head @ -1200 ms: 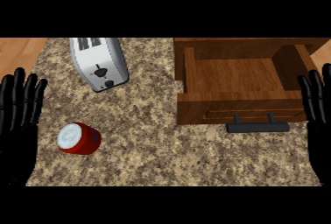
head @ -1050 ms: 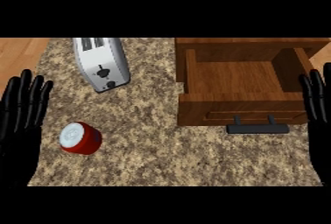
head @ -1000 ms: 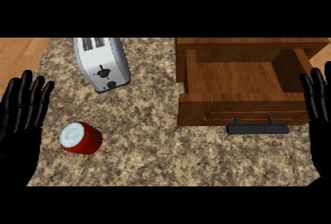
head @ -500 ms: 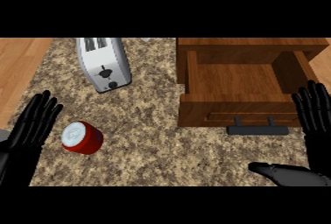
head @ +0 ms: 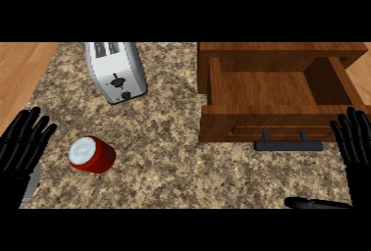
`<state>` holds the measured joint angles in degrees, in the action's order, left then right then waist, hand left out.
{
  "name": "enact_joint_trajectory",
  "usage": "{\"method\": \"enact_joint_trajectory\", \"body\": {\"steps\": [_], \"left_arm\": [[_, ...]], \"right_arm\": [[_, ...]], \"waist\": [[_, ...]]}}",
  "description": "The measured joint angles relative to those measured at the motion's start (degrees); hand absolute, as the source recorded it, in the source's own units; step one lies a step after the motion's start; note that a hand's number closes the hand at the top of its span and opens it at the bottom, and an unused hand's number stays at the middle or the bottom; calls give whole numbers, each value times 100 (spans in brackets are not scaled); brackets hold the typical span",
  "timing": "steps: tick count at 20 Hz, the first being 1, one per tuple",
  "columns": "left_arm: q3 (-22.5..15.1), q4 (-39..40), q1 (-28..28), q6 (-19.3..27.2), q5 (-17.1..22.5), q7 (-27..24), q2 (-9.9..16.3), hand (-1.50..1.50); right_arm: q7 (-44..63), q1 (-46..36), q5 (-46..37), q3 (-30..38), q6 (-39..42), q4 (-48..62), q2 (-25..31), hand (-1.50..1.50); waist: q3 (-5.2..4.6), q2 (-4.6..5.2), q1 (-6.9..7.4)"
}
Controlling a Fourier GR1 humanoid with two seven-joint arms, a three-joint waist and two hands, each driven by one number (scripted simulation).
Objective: Pick up the can, place it into the drawer and close the drawer
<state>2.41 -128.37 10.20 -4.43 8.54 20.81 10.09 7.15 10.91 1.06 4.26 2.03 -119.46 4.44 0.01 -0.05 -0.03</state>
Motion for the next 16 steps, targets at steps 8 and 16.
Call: {"method": "enact_joint_trajectory", "body": {"steps": [8, 16], "left_arm": [[227, 344, -150, -24, -68, 46, -162, -150], [432, 1208, -286, -269, -201, -569, -246, -150]], "right_arm": [[-315, 410, 45, 121, 217, -42, -76, -150], [-382, 397, 253, 481, 474, 28, 25, -150]], "waist": [[-1, 0, -9], [-2, 2, -9]]}}
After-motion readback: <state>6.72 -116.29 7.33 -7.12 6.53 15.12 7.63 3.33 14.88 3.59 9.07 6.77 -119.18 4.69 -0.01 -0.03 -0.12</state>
